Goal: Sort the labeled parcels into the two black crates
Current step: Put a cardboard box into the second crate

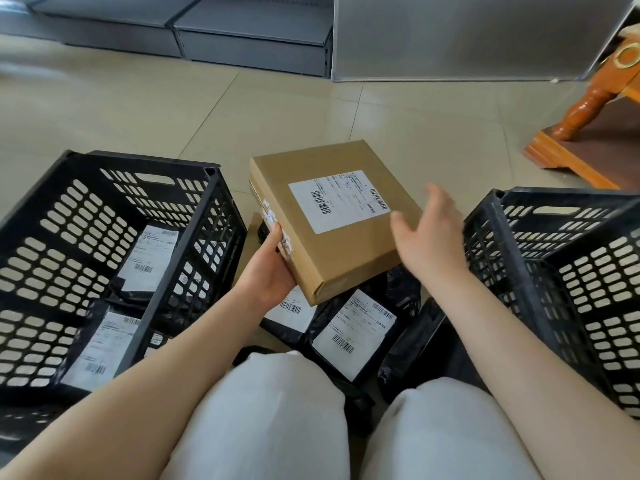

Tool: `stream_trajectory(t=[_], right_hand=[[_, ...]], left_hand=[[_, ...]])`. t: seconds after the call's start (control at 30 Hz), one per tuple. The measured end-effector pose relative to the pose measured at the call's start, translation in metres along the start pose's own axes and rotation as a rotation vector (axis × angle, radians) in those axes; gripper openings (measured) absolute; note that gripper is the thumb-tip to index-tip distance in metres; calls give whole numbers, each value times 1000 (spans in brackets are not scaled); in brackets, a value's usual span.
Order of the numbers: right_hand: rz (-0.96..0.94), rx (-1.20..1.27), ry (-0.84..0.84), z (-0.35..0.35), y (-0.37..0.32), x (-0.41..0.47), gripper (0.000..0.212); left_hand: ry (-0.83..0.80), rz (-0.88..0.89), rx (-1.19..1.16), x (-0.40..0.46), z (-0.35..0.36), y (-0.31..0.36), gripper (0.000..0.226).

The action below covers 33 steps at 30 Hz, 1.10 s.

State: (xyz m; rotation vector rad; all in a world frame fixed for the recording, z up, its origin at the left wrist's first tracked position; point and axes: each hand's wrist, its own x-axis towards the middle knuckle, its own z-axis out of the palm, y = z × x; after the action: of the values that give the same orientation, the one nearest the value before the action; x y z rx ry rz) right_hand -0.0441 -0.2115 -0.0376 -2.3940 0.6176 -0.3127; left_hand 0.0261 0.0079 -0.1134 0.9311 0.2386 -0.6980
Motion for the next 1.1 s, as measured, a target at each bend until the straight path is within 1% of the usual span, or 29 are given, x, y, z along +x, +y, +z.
stream_trajectory(t=[0.03, 0.07, 0.1, 0.17, 0.2, 0.23, 0.27, 0.3, 0.33, 0.37, 0.43, 0.53, 0.6, 0.7, 0.77, 0.83, 0.93, 0.97, 1.07, 1.1], right_hand=[[160, 105, 42, -2, 6, 2, 79], [325, 243, 46, -4, 11, 2, 88], [496, 387, 5, -5, 15, 1, 97], [800, 692, -214, -4, 20, -5, 111], [881, 872, -340, -2, 21, -8, 112], [912, 1053, -431, -1, 21, -10, 110], [897, 1189, -475, -2, 20, -11, 106], [850, 1266, -483, -2, 19, -10, 97], [791, 1294, -468, -2, 18, -8, 83], [735, 1289, -439, 0, 18, -8, 72], [678, 1245, -379, 3, 19, -6, 57], [665, 1222, -265, 0, 23, -4, 44], [640, 1222, -196, -9, 28, -1, 33], [623, 1202, -132, -23, 41, 1, 32], [622, 1177, -84, -36, 50, 2, 26], [603, 1144, -70, -48, 60, 0, 22], [586, 1064, -33, -69, 71, -6, 21], [581, 1052, -14, -76, 80, -6, 22], [639, 1042, 45, -106, 99, -5, 31], [642, 1031, 51, -117, 110, -3, 31]], left_hand=[[-14, 19, -6, -2, -2, -1, 47], [-30, 35, -14, -3, -3, -1, 46], [-46, 50, -22, -4, -3, -2, 46], [-73, 73, -32, -5, 1, 0, 49], [-86, 78, -27, -5, 3, 1, 50], [-95, 82, -13, -5, 6, 1, 51], [-101, 87, 8, -4, 8, 1, 52], [-104, 94, 30, -4, 11, 0, 52], [-104, 100, 45, -3, 12, 0, 54], [-103, 102, 56, -2, 13, 0, 56], [-116, 90, 63, -2, 14, 0, 61], [-158, 67, 111, 0, 18, 3, 69], [-167, 47, 118, -1, 25, 6, 69], [-118, 22, 15, 2, 30, 13, 71], [-96, 25, -18, 6, 28, 17, 74], [-109, 26, 40, 8, 32, 18, 71], [-158, -30, 172, 12, 53, 10, 63], [-175, -52, 214, 15, 63, 7, 62], [-235, -99, 339, 21, 94, 3, 45], [-253, -106, 370, 26, 105, 2, 42]])
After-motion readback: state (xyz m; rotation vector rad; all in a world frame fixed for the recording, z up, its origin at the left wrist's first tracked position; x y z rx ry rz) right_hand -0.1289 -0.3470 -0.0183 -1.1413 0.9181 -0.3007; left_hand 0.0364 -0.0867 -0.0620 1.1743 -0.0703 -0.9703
